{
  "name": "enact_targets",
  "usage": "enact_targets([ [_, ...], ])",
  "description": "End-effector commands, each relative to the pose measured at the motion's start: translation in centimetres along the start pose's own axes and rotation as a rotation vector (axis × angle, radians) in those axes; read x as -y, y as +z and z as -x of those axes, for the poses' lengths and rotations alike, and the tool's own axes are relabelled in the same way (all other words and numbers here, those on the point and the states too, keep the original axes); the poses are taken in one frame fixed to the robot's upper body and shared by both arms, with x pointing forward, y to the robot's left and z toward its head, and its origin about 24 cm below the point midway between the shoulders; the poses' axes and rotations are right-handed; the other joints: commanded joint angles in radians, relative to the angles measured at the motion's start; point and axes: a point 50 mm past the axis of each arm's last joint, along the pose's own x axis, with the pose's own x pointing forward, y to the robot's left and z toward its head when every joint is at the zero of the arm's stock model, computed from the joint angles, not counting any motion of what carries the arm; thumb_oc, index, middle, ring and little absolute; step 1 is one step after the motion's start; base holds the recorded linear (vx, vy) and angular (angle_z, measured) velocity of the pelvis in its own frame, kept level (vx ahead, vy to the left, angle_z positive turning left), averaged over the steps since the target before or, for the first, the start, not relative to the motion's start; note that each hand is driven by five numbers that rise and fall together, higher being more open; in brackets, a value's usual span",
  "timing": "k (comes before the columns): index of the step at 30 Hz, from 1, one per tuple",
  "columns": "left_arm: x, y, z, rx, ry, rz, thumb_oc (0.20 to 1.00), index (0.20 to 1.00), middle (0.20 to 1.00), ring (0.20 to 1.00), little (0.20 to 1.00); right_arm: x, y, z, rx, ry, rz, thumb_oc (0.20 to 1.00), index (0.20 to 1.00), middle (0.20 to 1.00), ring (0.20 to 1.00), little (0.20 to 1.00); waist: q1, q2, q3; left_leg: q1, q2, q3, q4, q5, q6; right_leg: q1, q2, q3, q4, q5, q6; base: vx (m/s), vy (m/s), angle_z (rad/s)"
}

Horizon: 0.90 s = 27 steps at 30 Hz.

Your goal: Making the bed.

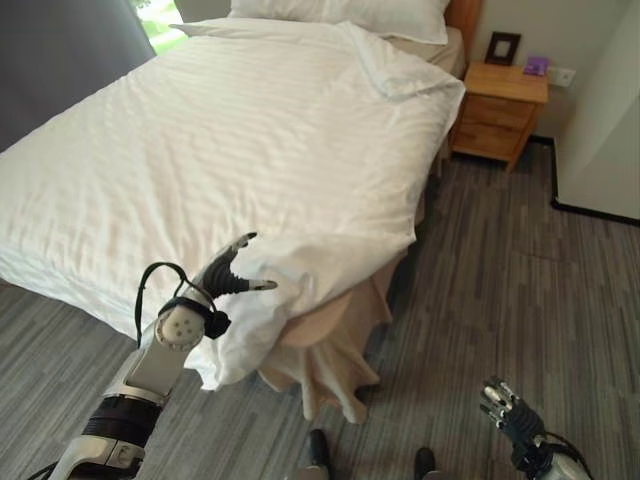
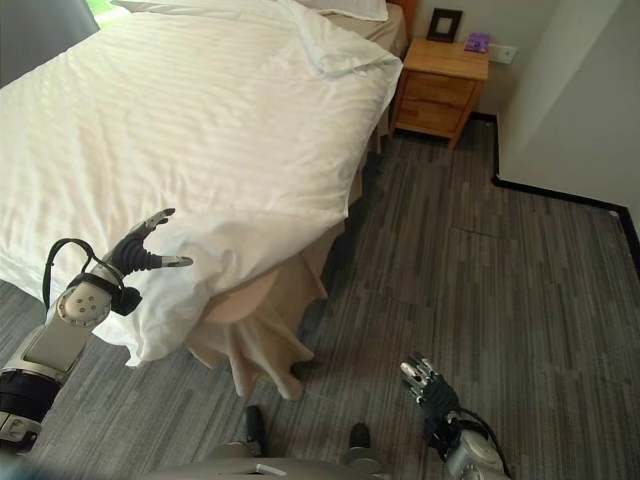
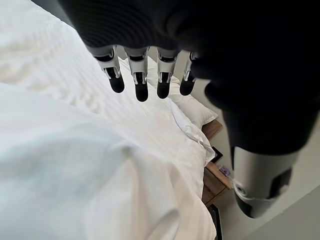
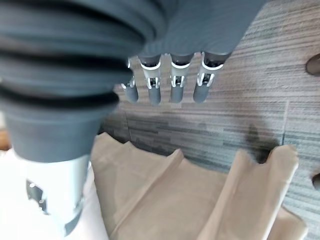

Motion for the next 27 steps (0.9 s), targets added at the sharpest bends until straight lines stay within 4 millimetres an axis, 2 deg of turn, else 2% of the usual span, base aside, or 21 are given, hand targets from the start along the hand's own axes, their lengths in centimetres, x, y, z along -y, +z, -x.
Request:
enact_targets([
  [1, -2.9, 1.0, -1.6, 0.025, 0.141, -0.033, 1.000, 1.000, 1.000, 1.000, 1.000, -0.1, 3.1, -0.4, 0.106, 0.033, 0.057, 1.000, 1.000, 1.000, 1.000, 1.000, 0.000, 0.014, 0.026, 0.012, -0.014, -0.019, 0.012, 0.006, 0.000, -0.007, 0.001, 0.009, 0.017, 0.012, 0.023, 0.00, 0.000, 0.00],
  [7, -2.7, 1.1, -2.8, -0.001, 0.133, -0.059, 1.000, 1.000, 1.000, 1.000, 1.000, -0.4, 3.6, -0.6, 0.113, 0.049, 0.074, 1.000, 1.000, 1.000, 1.000, 1.000, -0.004, 0.004, 0.032, 0.005, -0.011, -0.017, 0.012, 0.002, 0.000, -0.018, 0.004, 0.011, 0.017, 0.014, 0.025, 0.00, 0.000, 0.00],
  [15, -4.4, 1.6, -4.9, -0.061, 0.191, -0.145, 1.000, 1.000, 1.000, 1.000, 1.000, -0.8, 4.1, -0.8, 0.111, 0.069, 0.092, 1.000, 1.000, 1.000, 1.000, 1.000, -0.009, -0.009, 0.044, -0.005, -0.004, -0.014, 0.012, 0.000, 0.001, -0.037, 0.011, 0.016, 0.017, 0.019, 0.028, 0.00, 0.001, -0.01],
  [18, -4.4, 1.4, -5.6, -0.097, 0.173, -0.184, 1.000, 1.000, 1.000, 1.000, 1.000, -0.9, 4.2, -0.9, 0.110, 0.079, 0.096, 1.000, 1.000, 1.000, 1.000, 1.000, -0.016, -0.013, 0.049, -0.008, -0.002, -0.011, 0.012, 0.002, 0.001, -0.043, 0.013, 0.018, 0.017, 0.021, 0.028, -0.02, 0.001, -0.05],
  [21, -5.1, 2.1, -7.4, -0.136, 0.168, -0.268, 1.000, 1.000, 1.000, 1.000, 1.000, -1.4, 4.9, -1.2, 0.120, 0.105, 0.117, 1.000, 1.000, 1.000, 1.000, 1.000, -0.031, -0.028, 0.066, -0.028, 0.006, -0.005, 0.012, 0.006, -0.001, -0.068, 0.018, 0.026, 0.017, 0.030, 0.030, -0.04, -0.005, -0.04],
  [27, -5.9, 2.2, -9.2, -0.230, 0.132, -0.386, 1.000, 1.000, 1.000, 1.000, 1.000, -2.6, 6.3, -2.0, 0.172, 0.141, 0.114, 1.000, 1.000, 1.000, 1.000, 1.000, -0.053, -0.057, 0.105, -0.064, 0.020, 0.010, 0.012, 0.020, -0.001, -0.123, 0.030, 0.049, 0.017, 0.056, 0.033, -0.08, -0.009, -0.12],
])
